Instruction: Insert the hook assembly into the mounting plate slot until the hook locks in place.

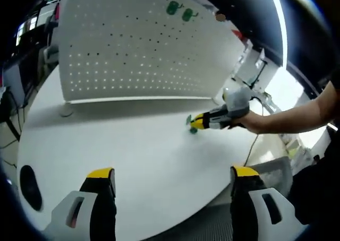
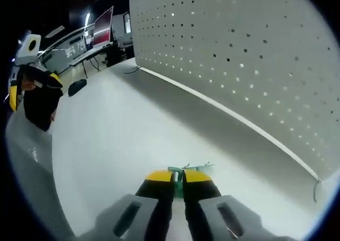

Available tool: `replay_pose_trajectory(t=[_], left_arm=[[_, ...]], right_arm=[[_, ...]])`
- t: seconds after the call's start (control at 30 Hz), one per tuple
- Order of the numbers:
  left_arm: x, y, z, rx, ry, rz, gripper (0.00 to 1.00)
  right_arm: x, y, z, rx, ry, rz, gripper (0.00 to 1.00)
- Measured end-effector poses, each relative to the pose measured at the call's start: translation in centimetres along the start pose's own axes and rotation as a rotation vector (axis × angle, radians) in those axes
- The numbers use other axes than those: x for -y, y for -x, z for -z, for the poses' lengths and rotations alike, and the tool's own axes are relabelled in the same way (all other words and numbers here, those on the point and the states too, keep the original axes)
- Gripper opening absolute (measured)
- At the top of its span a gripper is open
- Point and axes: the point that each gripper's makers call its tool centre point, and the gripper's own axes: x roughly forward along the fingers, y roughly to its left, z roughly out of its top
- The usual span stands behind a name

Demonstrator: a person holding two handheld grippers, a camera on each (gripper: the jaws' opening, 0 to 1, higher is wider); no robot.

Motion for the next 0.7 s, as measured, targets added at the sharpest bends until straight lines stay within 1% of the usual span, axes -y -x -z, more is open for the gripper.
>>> replay_pose_trajectory(t=[0.13,0.23,0.37,0.47,0.53,0.57,0.67,0.7], left_arm=[[0.1,0.0,-0.1,0.001,-0.002,0.000,0.90],[0.0,0.1,-0.1,0.005,-0.001,-0.001,0.90],[0.1,0.1,-0.1,0.006,-0.003,0.000,0.90],[0.2,0.1,-0.1,0.008,-0.001,0.000,0.90],[0.3,0.1,-0.3,0.010,-0.004,0.001,0.90],[0.4,0.1,-0.4,0.011,-0.006,0.001,0.90],[0.6,-0.1,-1.0,0.017,-0.013,0.002,0.90],[0.7,-0.1,-1.3,0.021,-0.016,0.002,0.90]], right_arm=[[-0.8,0.0,-0.2,-0.002,-0.017,-0.021,0.01],[-1.6,0.0,-0.2,-0.005,-0.053,-0.051,0.01],[-2.2,0.5,0.0,-0.007,-0.094,-0.057,0.00],[-2.6,1.1,-0.4,0.012,-0.134,-0.046,0.00],[-2.7,1.5,-0.9,0.035,-0.178,-0.033,0.00],[-2.7,1.9,-1.5,0.061,-0.202,-0.022,0.00],[-2.6,2.6,-3.0,0.110,-0.235,0.003,0.00],[-2.6,3.1,-3.9,0.139,-0.262,0.011,0.00]])
